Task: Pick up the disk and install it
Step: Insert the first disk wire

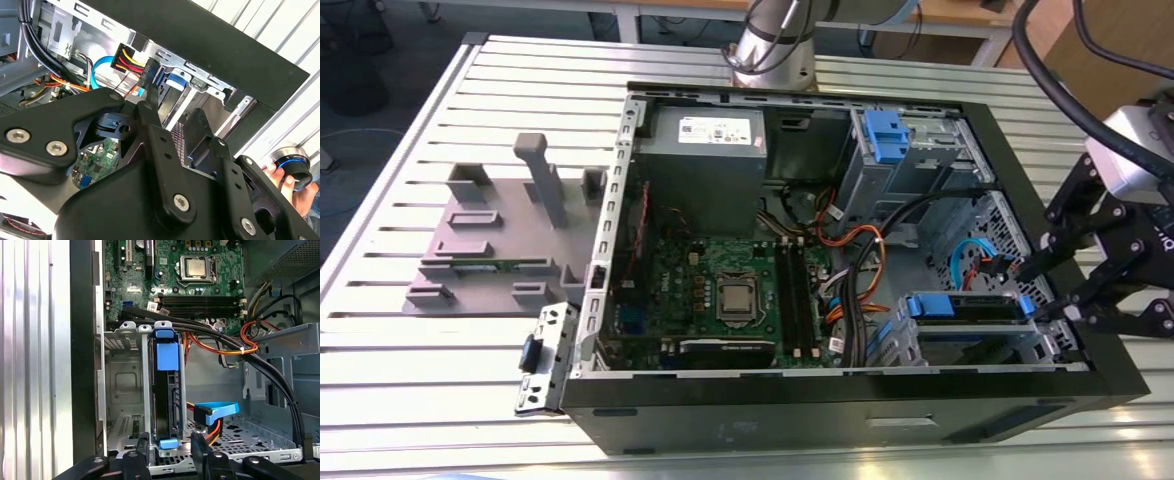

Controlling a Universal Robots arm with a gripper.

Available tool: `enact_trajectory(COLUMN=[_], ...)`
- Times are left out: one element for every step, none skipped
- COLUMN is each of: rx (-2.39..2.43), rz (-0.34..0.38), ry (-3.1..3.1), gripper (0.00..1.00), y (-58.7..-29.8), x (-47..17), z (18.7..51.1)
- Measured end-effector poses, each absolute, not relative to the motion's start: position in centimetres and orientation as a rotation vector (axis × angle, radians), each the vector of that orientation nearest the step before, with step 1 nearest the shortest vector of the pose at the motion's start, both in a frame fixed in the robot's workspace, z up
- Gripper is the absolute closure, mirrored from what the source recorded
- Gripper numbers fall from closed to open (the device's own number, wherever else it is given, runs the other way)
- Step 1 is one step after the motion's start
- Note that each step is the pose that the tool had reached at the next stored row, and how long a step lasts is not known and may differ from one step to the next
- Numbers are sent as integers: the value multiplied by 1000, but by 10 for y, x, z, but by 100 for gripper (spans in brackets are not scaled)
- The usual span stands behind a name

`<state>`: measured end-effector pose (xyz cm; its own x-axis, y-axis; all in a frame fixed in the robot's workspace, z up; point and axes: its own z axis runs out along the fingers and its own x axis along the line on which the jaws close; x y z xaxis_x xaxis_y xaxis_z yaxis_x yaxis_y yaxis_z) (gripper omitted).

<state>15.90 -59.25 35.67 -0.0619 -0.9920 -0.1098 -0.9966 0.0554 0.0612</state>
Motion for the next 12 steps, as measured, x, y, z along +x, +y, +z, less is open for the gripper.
enact_trajectory(rx=[-2125,-2125,-2125,-2125,-2125,-2125,-2125,-2125,-2125,-2125,-2125,-2125], rz=[186,186,186,186,186,186,186,186,186,186,186,186], ry=[2254,2254,2254,2254,2254,2254,2254,2254,2254,2254,2254,2254], gripper=[53,53,53,53,53,53,53,53,53,53,53,53], y=[-592,-592,-592,-592,-592,-592,-591,-591,-591,-591,-591,-591], x=[159,160,160,160,160,161,161,161,161,162,162,162], z=[357,357,357,357,356,356,356,356,356,356,356,356])
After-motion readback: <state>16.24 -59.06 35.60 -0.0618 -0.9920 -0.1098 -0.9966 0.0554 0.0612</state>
